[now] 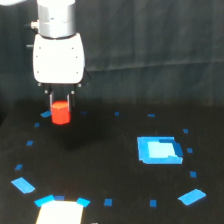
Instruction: Pick up the red object from the table
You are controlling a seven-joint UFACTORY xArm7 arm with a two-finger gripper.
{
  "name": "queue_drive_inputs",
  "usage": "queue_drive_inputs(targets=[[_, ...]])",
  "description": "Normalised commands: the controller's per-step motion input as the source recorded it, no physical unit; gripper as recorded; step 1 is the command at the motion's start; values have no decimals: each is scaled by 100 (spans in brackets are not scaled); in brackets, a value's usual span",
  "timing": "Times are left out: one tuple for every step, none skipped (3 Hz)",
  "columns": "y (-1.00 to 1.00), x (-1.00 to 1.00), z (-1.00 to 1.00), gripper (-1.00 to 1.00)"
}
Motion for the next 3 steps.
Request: queue_drive_inputs(targets=[[-81, -5, -1, -99], [-28, 19, -27, -100], [-82, 48, -32, -100]])
